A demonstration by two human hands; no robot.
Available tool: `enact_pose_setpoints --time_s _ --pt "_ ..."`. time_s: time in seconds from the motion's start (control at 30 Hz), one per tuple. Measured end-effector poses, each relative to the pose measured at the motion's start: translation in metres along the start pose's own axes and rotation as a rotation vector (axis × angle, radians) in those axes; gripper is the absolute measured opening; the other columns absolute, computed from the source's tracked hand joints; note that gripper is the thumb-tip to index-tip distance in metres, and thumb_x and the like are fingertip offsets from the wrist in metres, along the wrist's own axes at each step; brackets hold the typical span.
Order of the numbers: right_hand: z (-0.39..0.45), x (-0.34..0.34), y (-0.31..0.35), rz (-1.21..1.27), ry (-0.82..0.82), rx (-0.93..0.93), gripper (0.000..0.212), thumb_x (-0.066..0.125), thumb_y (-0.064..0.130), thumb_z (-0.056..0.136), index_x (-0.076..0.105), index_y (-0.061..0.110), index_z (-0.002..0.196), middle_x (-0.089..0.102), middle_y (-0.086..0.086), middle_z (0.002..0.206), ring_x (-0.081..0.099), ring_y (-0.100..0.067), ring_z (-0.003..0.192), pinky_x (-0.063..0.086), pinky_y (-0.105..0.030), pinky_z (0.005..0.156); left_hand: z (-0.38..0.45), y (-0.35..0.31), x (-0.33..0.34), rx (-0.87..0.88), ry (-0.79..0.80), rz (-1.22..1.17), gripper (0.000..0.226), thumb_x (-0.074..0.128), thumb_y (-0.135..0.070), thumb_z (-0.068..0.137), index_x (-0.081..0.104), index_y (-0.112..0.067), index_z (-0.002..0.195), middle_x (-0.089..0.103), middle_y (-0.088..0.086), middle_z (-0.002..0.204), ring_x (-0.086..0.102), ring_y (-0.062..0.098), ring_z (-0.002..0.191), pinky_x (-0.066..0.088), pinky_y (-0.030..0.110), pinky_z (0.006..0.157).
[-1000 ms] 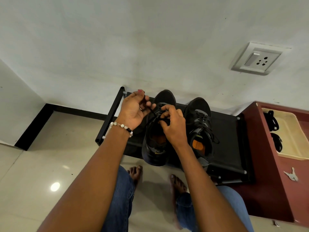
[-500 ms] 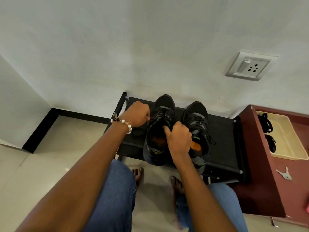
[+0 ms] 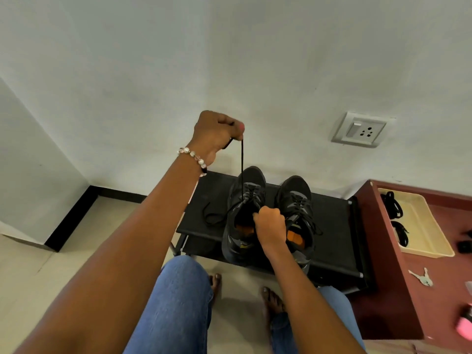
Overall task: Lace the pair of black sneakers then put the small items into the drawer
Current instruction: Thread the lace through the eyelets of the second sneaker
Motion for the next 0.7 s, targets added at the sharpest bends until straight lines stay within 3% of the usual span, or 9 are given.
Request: enact_pose_setpoints --time_s 0.07,0.17,0.27,0.43,0.7 --pt "-0.002 -0.004 0.005 0.004 0.032 -0.020 0.020 0.046 0.017 0.102 0.057 0.004 0.093 0.054 -0.009 0.085 0.062 -0.033 0.088 0.037 -0.032 0.064 -0.003 -0.028 -0.004 0.036 -0.012 -0.097 0.010 0.072 -0.002 0.082 0.073 -0.004 0.092 0.072 0.009 0.084 0.063 0.000 0.053 0.045 0.013 0.052" --pt "0.001 -0.003 0.009 0.009 0.146 -0.003 0.022 0.047 0.018 0.102 0.058 0.000 0.108 0.059 -0.015 0.098 0.061 -0.034 0.096 0.040 -0.033 0.068 -0.007 -0.059 -0.007 0.032 0.002 -0.203 0.009 0.069 0.001 0.084 0.071 -0.001 0.093 0.070 0.011 0.080 0.058 0.003 0.048 0.041 0.014 0.050" --pt "0.000 -0.004 0.010 0.010 0.182 0.026 0.021 0.046 0.017 0.102 0.059 0.001 0.108 0.061 -0.015 0.103 0.061 -0.033 0.095 0.045 -0.035 0.070 -0.008 -0.085 -0.008 -0.006 0.012 -0.326 0.008 0.067 0.006 0.083 0.069 -0.001 0.085 0.069 0.013 0.073 0.055 0.010 0.053 0.035 0.016 0.048" --pt "-0.004 -0.003 0.015 -0.016 0.172 0.045 0.019 0.042 0.012 0.101 0.060 0.007 0.106 0.062 -0.013 0.108 0.061 -0.031 0.096 0.049 -0.034 0.076 -0.012 -0.115 -0.010 -0.034 0.032 -0.399 0.010 0.065 0.006 0.085 0.068 -0.003 0.083 0.068 0.011 0.073 0.064 0.007 0.057 0.036 0.015 0.046" --pt "-0.006 -0.009 0.015 -0.053 0.154 0.027 0.026 0.037 0.004 0.102 0.059 0.004 0.116 0.063 -0.014 0.112 0.063 -0.030 0.101 0.044 -0.031 0.073 -0.011 -0.123 -0.008 -0.078 0.065 -0.559 0.011 0.060 0.004 0.091 0.066 -0.005 0.088 0.065 0.010 0.074 0.048 0.003 0.037 0.034 0.014 0.052"
Point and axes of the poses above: each hand's wrist, its own z-axis towards the middle knuckle, its own x-axis out of the palm, y = z × x, the point moved 5 cm from there along z, towards the middle knuckle
